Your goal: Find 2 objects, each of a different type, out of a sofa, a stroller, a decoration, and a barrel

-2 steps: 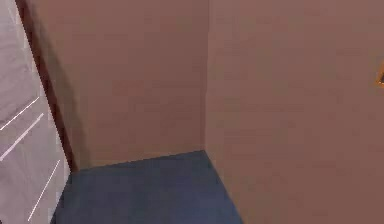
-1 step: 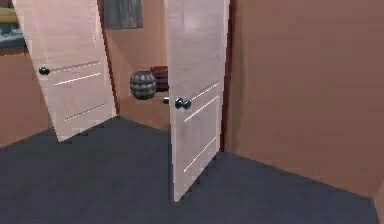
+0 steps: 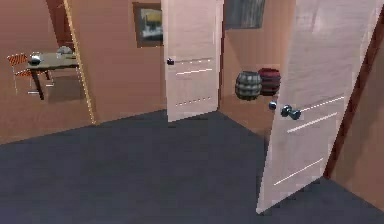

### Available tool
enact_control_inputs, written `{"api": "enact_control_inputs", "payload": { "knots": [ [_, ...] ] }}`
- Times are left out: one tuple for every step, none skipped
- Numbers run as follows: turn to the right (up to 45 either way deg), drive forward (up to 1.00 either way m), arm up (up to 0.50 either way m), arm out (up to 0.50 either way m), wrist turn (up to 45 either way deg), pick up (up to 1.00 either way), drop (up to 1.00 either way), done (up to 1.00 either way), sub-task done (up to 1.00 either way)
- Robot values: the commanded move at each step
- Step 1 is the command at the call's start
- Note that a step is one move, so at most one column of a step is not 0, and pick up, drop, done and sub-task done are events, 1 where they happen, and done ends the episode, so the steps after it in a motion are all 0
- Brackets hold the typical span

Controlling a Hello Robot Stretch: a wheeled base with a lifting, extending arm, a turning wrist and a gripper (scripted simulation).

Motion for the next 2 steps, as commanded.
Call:
{"api": "enact_control_inputs", "payload": {
  "knots": [
    [0.0, 1.0, 0.0, 0.0, 0.0, 0.0, 0.0, 0.0, 0.0],
    [-12.0, 0.0, 0.0, 0.0, 0.0, 0.0, 0.0, 0.0, 0.0]
  ]
}}
